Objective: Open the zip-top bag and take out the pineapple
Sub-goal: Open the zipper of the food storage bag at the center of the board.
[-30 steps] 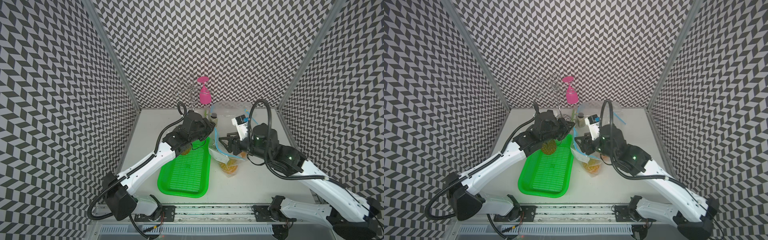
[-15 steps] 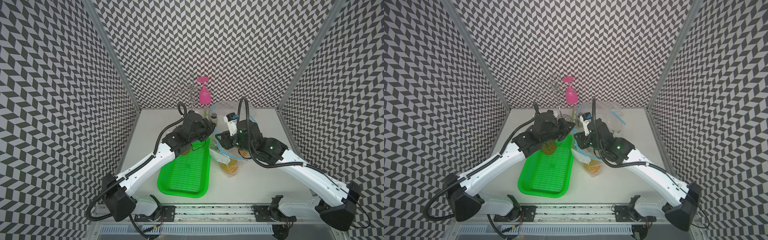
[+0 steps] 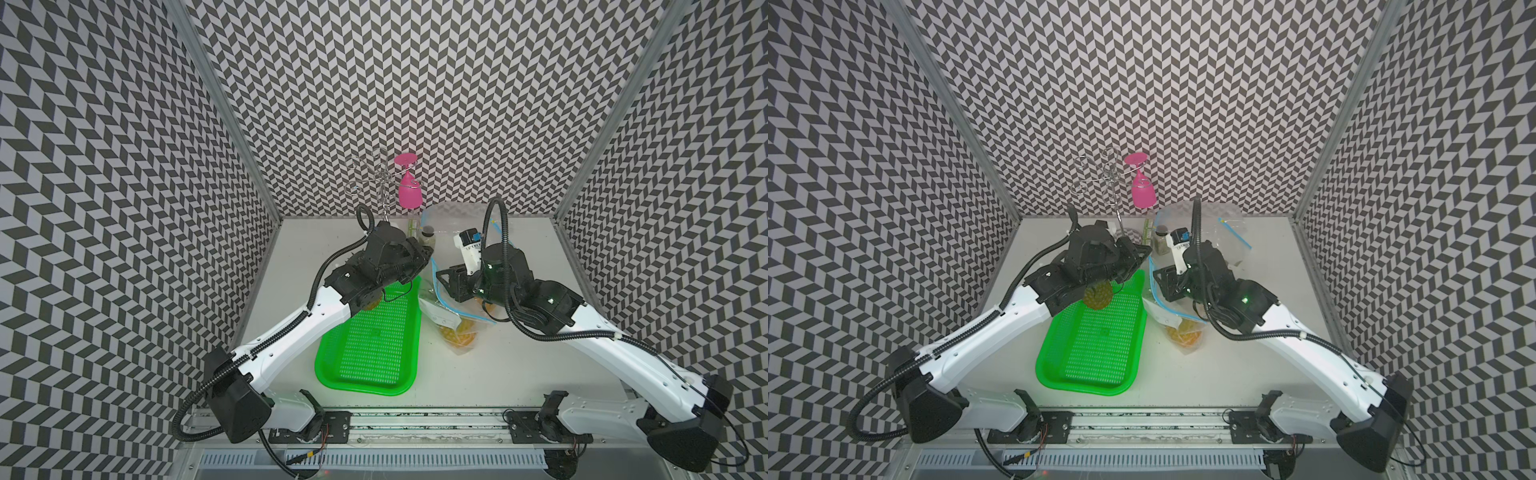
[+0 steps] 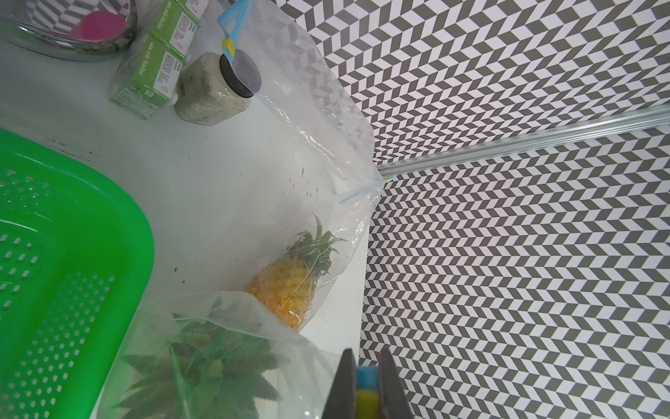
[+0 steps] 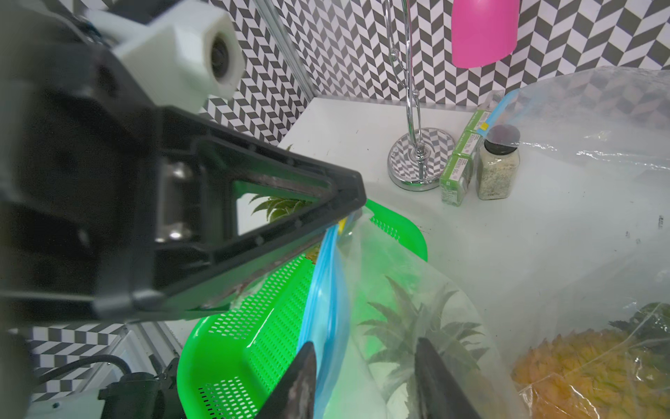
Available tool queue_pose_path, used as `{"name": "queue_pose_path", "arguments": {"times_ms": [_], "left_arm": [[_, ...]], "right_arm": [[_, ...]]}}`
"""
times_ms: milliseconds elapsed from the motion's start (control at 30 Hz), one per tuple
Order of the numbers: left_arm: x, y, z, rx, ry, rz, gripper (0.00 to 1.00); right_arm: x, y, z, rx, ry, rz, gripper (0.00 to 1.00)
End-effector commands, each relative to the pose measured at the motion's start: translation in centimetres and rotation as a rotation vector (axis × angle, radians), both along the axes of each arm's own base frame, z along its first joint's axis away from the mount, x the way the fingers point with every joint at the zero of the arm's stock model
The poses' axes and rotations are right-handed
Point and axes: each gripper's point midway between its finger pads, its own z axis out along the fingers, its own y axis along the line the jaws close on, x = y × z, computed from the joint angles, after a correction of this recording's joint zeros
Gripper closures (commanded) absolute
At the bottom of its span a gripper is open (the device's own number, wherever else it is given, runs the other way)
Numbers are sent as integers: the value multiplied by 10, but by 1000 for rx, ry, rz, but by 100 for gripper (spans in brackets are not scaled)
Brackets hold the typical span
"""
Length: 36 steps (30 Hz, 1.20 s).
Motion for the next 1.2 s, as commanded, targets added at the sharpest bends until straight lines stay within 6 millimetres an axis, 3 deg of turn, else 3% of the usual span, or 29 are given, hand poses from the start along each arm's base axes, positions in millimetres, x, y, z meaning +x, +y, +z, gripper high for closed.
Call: {"name": "queue_pose_path", "arguments": {"times_ms": [0,100,267,433,700,1167], "left_arm": [[-5,0,23,-23,-38,-1,100],[-8,-1,24,-20,-38,-7,100],[-16,-4,31,-34,-37,-32,100],[-34,-22,53,-75,-54,-109,100],[-43,-23,86,-100,-101,-122,100],[-37,-17,66,-31,-70,-89,100]], "right_arm": [[8,3,8,31,-31,-8,58],[14,0,2,-9,-20,-43,59],[21,-27,2,-91,-51,-156,60],[27,-47,-1,-194,-76,-224,62],[51,-105,-1,-314,-69,-303,58],[28,-179,-28,-404,41,-386,51]]}}
